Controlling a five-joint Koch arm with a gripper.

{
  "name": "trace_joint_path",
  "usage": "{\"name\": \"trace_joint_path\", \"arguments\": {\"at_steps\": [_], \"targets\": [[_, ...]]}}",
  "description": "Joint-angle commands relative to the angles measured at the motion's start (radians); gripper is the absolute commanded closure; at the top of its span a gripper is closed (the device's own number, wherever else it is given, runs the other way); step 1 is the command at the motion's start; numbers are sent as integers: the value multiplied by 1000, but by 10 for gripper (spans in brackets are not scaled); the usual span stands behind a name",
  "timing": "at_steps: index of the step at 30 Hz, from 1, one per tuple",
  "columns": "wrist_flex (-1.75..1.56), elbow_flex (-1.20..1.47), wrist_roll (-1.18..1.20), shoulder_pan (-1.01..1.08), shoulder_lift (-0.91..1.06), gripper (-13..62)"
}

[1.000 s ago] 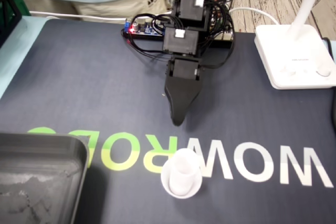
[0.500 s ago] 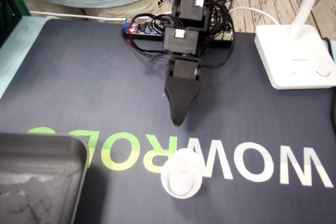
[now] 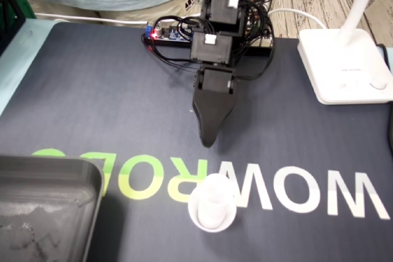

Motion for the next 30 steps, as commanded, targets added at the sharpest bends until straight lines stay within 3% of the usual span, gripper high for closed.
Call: {"name": "trace_joint_path", "arguments": {"at_steps": [1,30], "targets": [[-5,41,2,-2,75,153],[-8,41,2,-21,75,157]]}}
